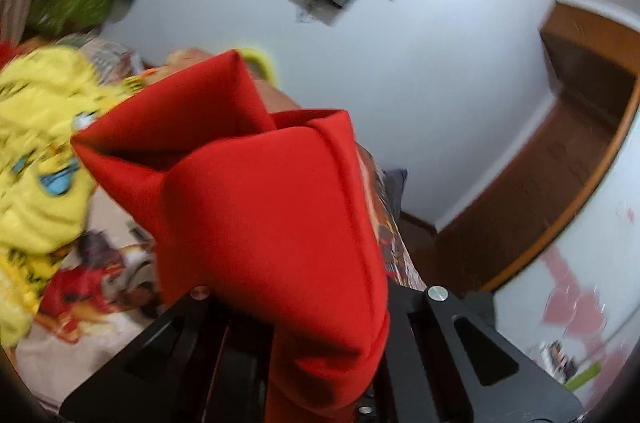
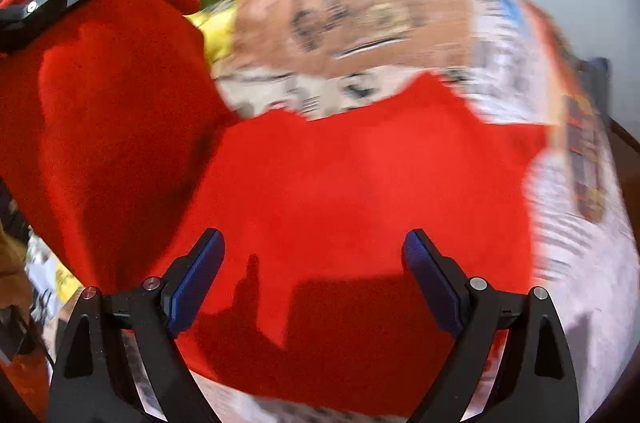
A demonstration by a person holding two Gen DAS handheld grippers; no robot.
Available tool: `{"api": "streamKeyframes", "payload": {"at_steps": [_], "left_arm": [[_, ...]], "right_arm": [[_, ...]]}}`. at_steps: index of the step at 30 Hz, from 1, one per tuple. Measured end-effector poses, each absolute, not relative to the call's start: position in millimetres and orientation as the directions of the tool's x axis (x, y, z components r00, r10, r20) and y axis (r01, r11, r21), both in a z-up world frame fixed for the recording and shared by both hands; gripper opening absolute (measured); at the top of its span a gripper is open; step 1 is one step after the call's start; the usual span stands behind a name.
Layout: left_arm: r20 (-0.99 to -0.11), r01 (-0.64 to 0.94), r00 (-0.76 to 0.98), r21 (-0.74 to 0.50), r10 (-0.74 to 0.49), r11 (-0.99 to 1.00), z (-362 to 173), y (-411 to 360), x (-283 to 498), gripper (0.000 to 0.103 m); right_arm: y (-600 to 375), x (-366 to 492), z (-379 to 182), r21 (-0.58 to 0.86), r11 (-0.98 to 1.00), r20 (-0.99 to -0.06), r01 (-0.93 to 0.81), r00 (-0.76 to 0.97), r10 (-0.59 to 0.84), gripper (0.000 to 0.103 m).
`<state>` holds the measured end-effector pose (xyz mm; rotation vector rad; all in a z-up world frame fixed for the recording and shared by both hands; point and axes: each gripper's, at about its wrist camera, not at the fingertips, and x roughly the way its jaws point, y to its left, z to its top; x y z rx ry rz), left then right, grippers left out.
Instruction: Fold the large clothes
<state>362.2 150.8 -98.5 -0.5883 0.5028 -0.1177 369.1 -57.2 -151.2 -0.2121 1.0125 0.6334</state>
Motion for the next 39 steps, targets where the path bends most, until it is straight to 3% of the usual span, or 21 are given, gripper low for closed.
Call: {"api": "streamKeyframes", "payload": {"at_steps": [5,12,15,20,22,26,28,30,39], "left_arm": [[-0.487,0.070,0.811,-0.468,-0.324,0.881,-102,80,396,0.002],[-0.697,0.223,0.588,-0.350,-0.412,0.910,-165,-23,423,0.001],[-0.770,0.286,0.496,-0.292,-0.402,0.913,-195,-56,414,0.001],[-0.820,0.339,0.447,-0.214,-0.357,0.916,-215,-78,402,0.002],[-0.822,0.345,0.447,-0.206,-0.354,0.916,-213,-78,400,0.005],[-0.827,0.352,0.415,-0.238,-0.379,0.905,-212,-74,393,0.023],[-0.831,0.362,0.407,-0.234,-0.379,0.902,-210,-74,391,0.035],[-0.833,0.387,0.394,-0.234,-0.389,0.892,-205,-74,380,0.058],[-0.841,0.387,0.459,-0.099,-0.285,0.917,-178,-44,333,0.062]], "right_arm": [[-117,371,-142,0.054,0.862,-0.834,-0.504,0.451,0.317,0.090],[-184,373,-142,0.073,0.922,-0.833,-0.381,0.485,0.266,0.090],[-204,371,-143,0.096,0.934,-0.832,-0.343,0.487,0.265,0.090],[-226,365,-144,0.116,0.947,-0.833,-0.299,0.491,0.257,0.090],[-232,363,-143,0.119,0.951,-0.832,-0.287,0.494,0.253,0.090],[-239,356,-134,0.132,0.951,-0.823,-0.280,0.505,0.262,0.090],[-241,353,-129,0.131,0.950,-0.815,-0.283,0.514,0.266,0.090],[-240,350,-124,0.133,0.948,-0.808,-0.288,0.522,0.272,0.090],[-217,333,-99,0.139,0.921,-0.772,-0.364,0.543,0.331,0.090]]}}
